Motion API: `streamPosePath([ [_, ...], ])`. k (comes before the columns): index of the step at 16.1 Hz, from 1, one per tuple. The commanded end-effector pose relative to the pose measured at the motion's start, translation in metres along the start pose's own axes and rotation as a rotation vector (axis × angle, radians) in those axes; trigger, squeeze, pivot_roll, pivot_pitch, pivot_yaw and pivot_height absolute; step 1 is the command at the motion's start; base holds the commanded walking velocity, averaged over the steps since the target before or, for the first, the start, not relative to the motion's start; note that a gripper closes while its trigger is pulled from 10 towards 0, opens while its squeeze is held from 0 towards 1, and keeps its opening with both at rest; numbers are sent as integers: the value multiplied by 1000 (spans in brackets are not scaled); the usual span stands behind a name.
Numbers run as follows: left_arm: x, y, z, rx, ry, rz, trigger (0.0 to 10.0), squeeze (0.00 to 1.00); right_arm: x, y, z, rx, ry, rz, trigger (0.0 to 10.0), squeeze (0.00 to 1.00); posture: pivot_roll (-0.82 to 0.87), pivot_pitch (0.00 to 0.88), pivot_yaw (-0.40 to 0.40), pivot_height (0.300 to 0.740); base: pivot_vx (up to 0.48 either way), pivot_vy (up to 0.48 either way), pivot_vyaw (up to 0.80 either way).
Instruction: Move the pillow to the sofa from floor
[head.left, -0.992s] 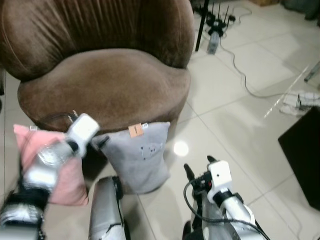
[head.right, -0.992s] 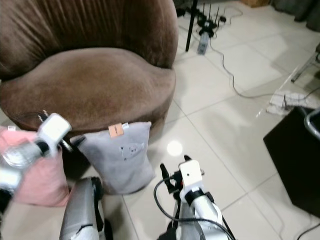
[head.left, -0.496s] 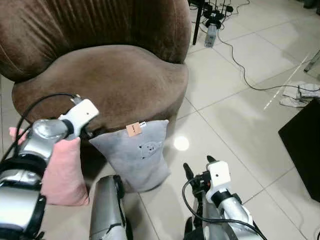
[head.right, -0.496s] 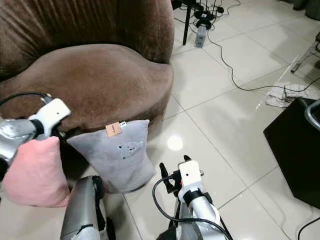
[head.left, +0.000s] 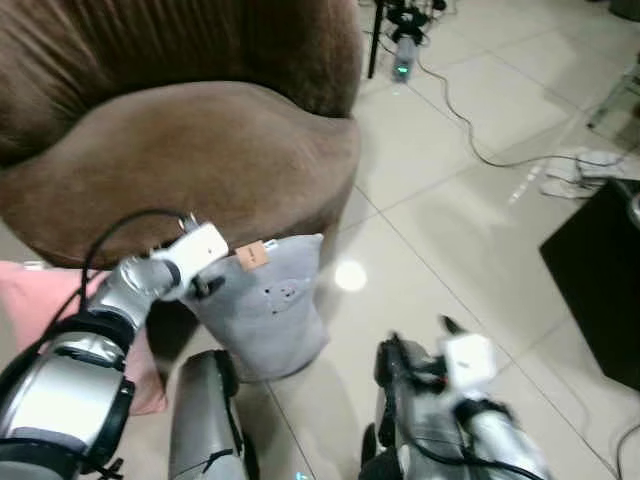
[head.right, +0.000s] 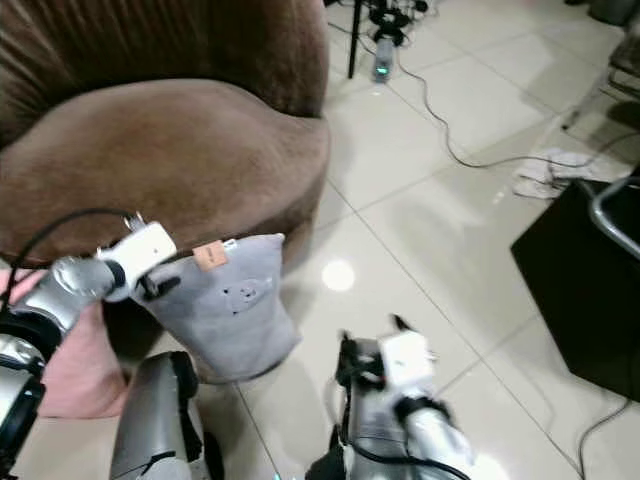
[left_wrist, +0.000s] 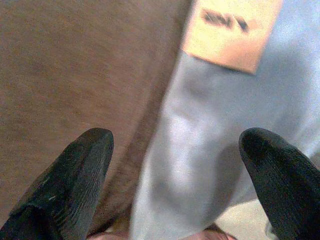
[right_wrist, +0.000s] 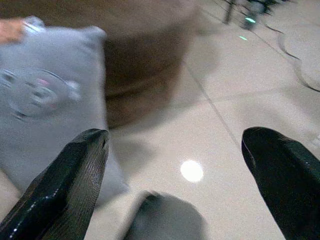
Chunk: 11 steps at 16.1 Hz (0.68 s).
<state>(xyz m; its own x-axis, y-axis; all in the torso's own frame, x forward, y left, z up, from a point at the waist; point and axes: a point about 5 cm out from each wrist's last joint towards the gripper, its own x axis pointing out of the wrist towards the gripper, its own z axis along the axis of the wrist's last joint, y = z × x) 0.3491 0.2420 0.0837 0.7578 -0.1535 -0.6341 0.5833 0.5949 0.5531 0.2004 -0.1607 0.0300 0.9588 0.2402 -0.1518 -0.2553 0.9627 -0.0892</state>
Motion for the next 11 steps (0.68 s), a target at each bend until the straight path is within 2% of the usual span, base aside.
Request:
streamPosePath([
  [1, 2, -8, -7, 12, 45, -3, 10000, 0, -7, -5, 1, 6, 9, -21, 10000, 0, -209, 213, -70, 511, 0, 0, 0],
  [6, 11, -39, -21, 73, 137, 12, 10000, 0, -38, -21, 7, -20, 49, -67, 10000, 0, -311, 256, -121, 511, 0, 0, 0],
  [11, 15, -66, -35, -83, 179, 74, 10000, 0, -61, -30, 10, -45, 92, -87, 10000, 0, -374, 270, -174, 511, 0, 0, 0],
])
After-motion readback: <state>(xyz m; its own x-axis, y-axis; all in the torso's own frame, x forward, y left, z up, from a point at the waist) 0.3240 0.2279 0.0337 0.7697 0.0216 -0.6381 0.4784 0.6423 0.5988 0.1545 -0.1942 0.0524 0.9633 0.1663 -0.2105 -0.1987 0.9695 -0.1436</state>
